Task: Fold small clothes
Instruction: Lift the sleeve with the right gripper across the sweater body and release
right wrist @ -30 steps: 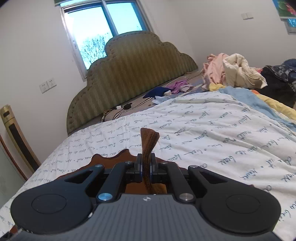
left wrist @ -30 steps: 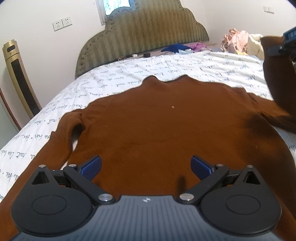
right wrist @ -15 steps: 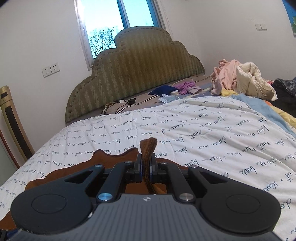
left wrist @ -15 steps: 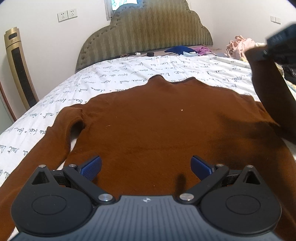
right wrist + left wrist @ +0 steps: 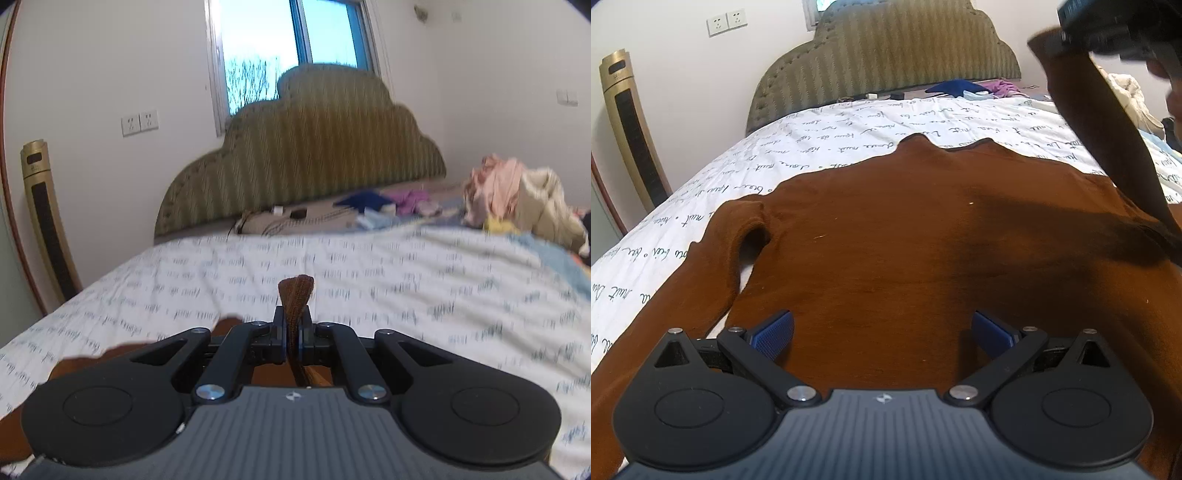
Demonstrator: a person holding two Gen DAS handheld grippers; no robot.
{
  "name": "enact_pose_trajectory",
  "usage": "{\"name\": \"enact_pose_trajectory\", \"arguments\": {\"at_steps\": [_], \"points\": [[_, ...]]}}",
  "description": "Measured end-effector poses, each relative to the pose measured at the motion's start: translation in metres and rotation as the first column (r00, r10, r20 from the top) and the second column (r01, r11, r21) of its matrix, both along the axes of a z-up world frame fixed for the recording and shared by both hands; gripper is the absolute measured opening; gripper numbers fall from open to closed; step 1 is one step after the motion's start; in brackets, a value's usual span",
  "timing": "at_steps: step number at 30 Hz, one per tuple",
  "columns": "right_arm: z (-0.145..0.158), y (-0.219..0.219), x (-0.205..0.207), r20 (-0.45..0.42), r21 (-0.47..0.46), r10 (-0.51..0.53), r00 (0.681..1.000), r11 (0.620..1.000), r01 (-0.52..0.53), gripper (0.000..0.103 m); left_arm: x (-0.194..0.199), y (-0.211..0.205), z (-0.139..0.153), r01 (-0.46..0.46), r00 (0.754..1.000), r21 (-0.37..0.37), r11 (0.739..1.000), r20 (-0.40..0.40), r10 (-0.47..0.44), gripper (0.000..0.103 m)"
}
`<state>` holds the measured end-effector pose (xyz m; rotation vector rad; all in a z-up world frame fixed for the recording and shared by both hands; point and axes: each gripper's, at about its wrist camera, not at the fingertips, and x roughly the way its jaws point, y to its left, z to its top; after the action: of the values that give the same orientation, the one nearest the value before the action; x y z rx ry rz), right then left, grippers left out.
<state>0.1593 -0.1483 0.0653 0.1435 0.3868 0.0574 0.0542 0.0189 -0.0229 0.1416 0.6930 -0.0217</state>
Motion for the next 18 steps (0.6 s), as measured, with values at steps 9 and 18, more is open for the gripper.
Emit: {"name": "enact_pose_trajectory", "arguments": {"at_steps": [9, 18], "points": [[0.013, 0.040, 0.016, 0.036, -0.049, 0.063, 0.997, 0.997, -0.061, 0.008, 0.000, 0.008, -0.002, -0.022, 1.000, -0.012, 1.000, -0.014, 0.022, 0.103], [0.001, 0.086, 0.024, 0.008, -0.047, 0.174, 0.985, 0.984, -0.173, 0.008, -0.004, 0.018, -0.003, -0.055, 0.998, -0.022, 0.998, -0.021, 0.054, 0.103]]}}
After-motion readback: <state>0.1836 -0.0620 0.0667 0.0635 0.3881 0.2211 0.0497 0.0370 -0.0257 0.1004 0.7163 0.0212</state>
